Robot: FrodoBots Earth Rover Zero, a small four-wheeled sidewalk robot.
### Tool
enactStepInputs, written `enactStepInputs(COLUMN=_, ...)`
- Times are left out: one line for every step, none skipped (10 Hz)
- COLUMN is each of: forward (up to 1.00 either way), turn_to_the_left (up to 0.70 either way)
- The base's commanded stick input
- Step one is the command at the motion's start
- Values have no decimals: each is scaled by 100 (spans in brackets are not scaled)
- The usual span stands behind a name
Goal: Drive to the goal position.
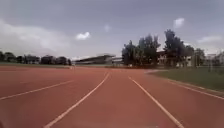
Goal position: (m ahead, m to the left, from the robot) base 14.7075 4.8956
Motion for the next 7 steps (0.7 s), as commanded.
enactStepInputs(forward=45, turn_to_the_left=0)
enactStepInputs(forward=45, turn_to_the_left=0)
enactStepInputs(forward=45, turn_to_the_left=0)
enactStepInputs(forward=45, turn_to_the_left=0)
enactStepInputs(forward=45, turn_to_the_left=0)
enactStepInputs(forward=45, turn_to_the_left=0)
enactStepInputs(forward=45, turn_to_the_left=0)
